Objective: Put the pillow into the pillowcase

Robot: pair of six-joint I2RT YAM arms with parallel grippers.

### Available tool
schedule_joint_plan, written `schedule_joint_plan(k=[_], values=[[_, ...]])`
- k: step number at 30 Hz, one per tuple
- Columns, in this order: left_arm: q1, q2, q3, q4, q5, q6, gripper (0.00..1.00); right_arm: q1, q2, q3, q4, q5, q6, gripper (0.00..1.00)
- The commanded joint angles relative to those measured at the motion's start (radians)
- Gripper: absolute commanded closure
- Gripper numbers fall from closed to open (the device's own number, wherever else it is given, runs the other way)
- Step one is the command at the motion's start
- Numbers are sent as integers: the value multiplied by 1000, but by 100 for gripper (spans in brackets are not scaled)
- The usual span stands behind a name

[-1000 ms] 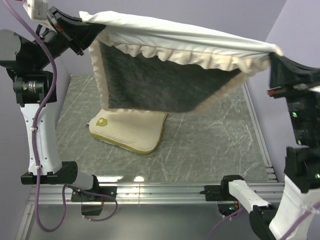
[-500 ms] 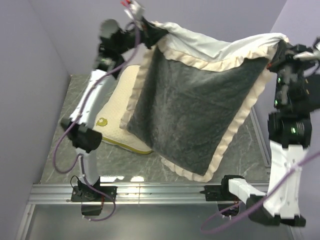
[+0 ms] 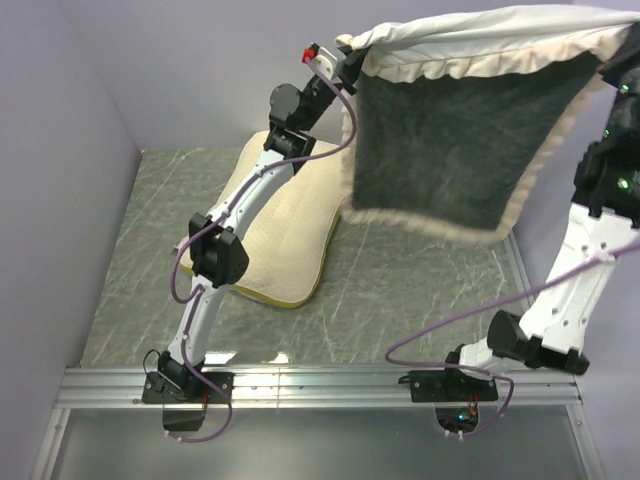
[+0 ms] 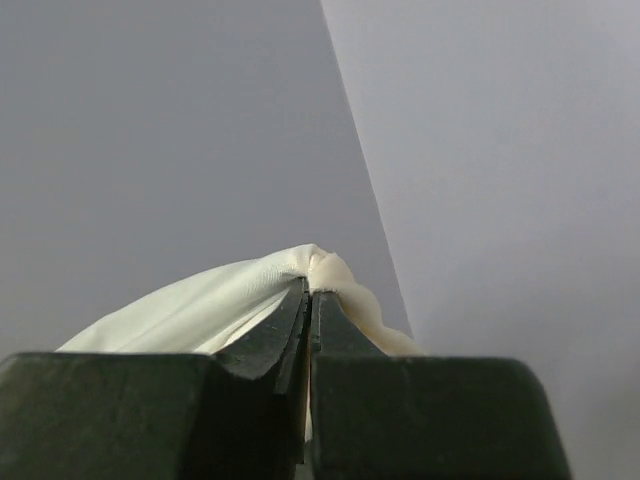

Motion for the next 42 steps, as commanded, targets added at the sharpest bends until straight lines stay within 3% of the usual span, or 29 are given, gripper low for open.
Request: schedule_joint_plan(k=[1,3,5,6,9,11,12,15,16,18,19,26,28,30,31,34,36,37,40,42], values=[[-11,-168,-19,258,-54,81,99,-45,-225,-92,208,-49,22,100],[9,-223,-112,218,27,6,99,-45,-334,-267,294,-113,-21,100],[16,-275,-231,163,118,-16,100,-44,-451,-456,275,-152,-70,100],[16,-335,-384,102,217,-10,99,-45,-500,-563,237,-187,-104,100],[16,-415,-660,-91,366,50,100,-44,-578,-764,124,-247,-193,100],[16,-434,-767,-211,461,148,99,-44,-599,-933,31,-271,-317,100],[15,-432,-839,-358,480,195,99,-44,-596,-1005,-9,-276,-360,100],[16,-399,-870,-588,532,358,98,-44,-567,-1105,-181,-324,-559,100],[16,-383,-850,-809,554,461,97,-42,-557,-1127,-248,-318,-592,100],[15,-351,-812,-954,563,530,96,-44,-542,-1190,-314,-311,-708,100],[13,-343,-801,-1100,560,624,95,-42,-542,-1213,-368,-308,-747,100],[10,-334,-836,-1429,468,815,92,0,-574,-1377,-600,-269,-1067,100],[10,-329,-842,-1483,424,837,79,8,-563,-1395,-670,-267,-1135,100],[29,-339,-855,-1548,404,855,67,26,-557,-1396,-719,-278,-1190,88],[41,-349,-859,-1553,400,832,56,31,-556,-1389,-757,-284,-1199,60],[108,-394,-821,-1632,434,821,36,40,-540,-1307,-857,-359,-1252,23],[174,-420,-749,-1695,442,828,33,40,-510,-1209,-884,-402,-1247,17],[196,-426,-725,-1744,428,825,19,40,-495,-1173,-888,-441,-1236,17],[289,-452,-671,-1758,411,808,17,45,-419,-1063,-840,-494,-1157,17],[337,-477,-718,-1676,326,751,18,86,-349,-1035,-769,-465,-1041,20]])
